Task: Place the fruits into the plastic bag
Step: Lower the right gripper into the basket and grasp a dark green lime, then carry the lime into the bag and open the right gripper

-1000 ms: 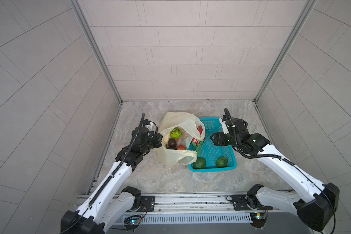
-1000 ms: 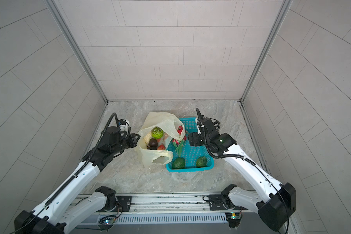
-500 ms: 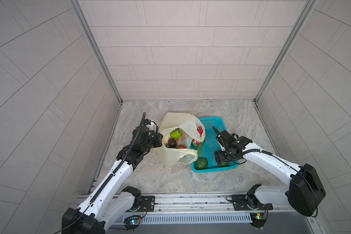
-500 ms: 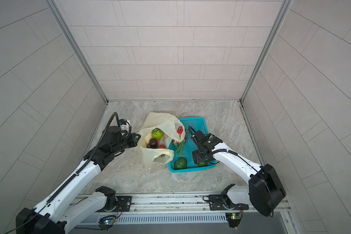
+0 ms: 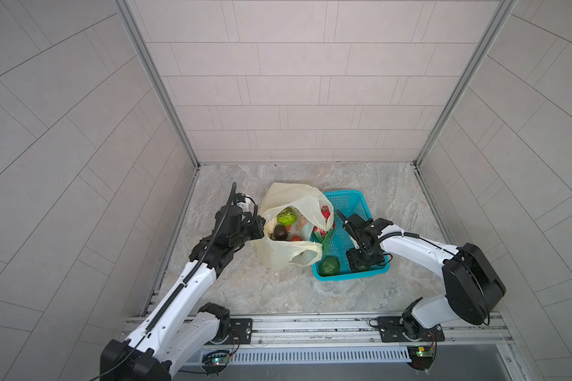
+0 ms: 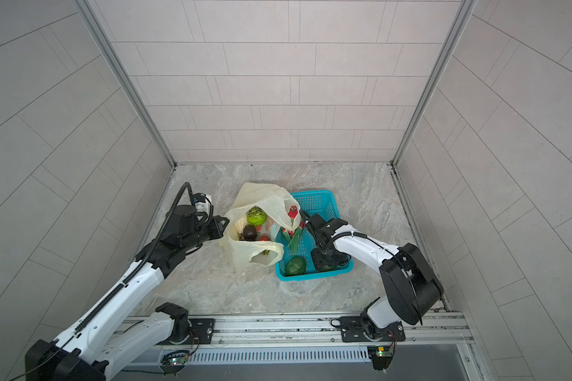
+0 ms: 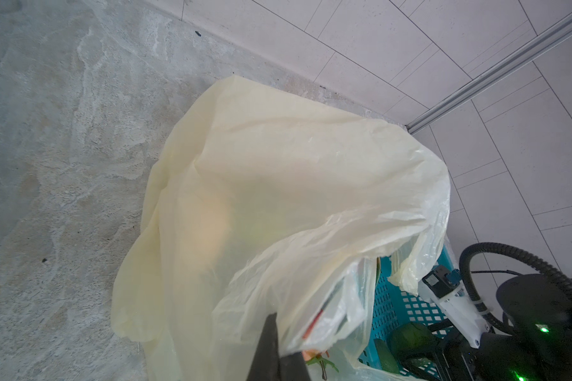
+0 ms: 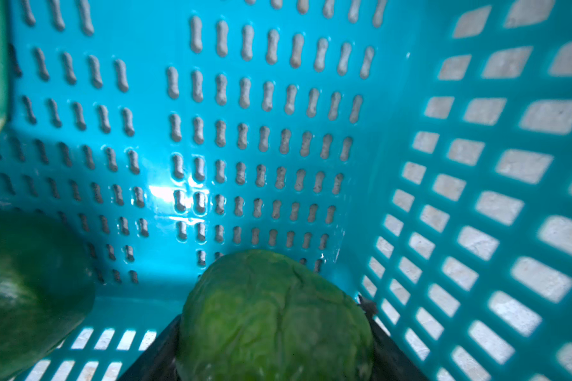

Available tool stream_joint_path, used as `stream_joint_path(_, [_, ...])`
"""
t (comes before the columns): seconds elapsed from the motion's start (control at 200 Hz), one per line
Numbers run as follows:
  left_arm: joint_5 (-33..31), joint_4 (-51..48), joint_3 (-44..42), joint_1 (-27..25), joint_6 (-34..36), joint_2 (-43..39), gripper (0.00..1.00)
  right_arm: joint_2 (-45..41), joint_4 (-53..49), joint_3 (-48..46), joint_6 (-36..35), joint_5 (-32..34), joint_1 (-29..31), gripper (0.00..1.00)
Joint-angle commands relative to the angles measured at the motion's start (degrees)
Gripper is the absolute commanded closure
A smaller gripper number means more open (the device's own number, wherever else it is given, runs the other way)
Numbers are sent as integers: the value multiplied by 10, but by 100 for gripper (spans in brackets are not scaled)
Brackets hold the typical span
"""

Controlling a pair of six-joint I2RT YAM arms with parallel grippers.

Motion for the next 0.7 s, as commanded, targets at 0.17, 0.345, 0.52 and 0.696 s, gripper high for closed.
stream_joint_path(0.17, [-1,12,4,-4,3,-10,100,16,48,3,-4,-20,3,47])
stream_joint_path(0.345, [5,13,2,-5,4,-13,100,-49,70,10,6,-5,3,55])
stream_joint_path(0.52, [10,15,2,-5,4,-11,100,-114,72,65,-3,13,3,58])
stream_joint_path(0.696, [13,18,2,-6,5,-10,100,-154,153,125,-41,-45,21,58])
